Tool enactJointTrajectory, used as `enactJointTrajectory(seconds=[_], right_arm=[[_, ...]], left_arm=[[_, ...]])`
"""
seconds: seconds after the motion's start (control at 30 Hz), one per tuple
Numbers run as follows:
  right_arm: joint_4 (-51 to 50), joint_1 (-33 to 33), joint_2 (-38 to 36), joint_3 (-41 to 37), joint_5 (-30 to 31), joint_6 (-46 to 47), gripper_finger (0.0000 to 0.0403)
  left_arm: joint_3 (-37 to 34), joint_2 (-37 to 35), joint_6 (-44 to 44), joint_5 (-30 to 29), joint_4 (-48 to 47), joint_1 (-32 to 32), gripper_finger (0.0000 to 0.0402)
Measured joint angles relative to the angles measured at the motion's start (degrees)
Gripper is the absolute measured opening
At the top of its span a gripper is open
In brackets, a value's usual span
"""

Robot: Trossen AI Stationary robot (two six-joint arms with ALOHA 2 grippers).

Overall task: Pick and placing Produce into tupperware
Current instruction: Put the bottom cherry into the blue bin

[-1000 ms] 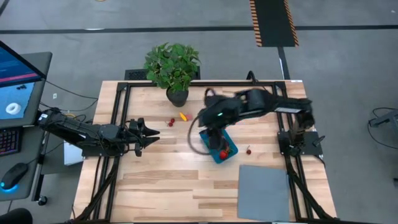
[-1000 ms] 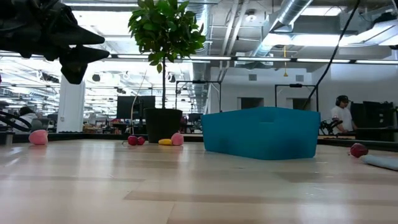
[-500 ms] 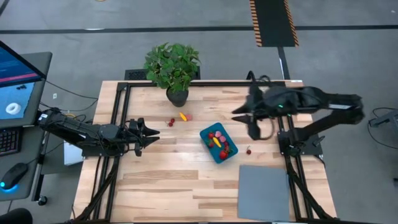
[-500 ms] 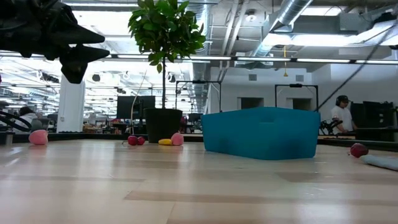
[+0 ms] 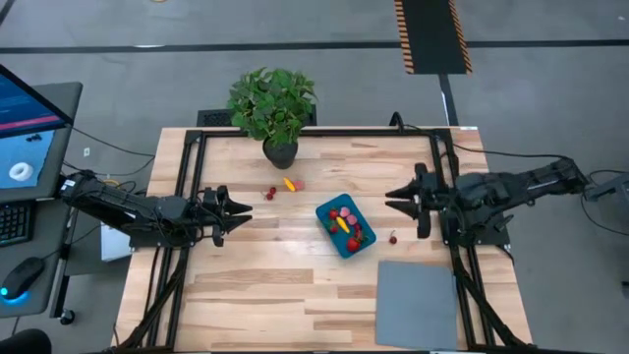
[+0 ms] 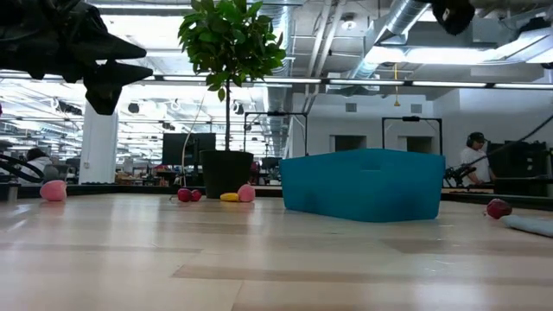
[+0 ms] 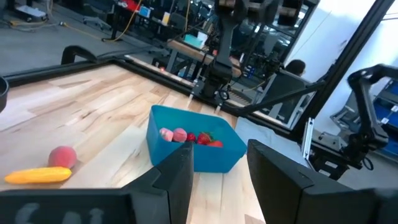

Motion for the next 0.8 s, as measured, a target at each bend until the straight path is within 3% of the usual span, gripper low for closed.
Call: enactJointTrajectory(seconds=[0.3,0.6,0.8], right_arm=[[20.8,3.0,-9.0,-21.1,5.8,-2.2,0.0127],[31.5,3.3,-10.8,-29.8,5.8,-3.5,0.0127],[38.9,4.1,-13.3,-36.2,5.7,-5.0,0.0122]], left_arm=[[0.0,0.0,0.7,-2.0,2.0,0.0,0.0141],[0.0,0.0,4.0,-8.5,1.7,0.2,0.0141],[0.8,0.4,3.5,-4.0,1.2,3.0,0.0141]])
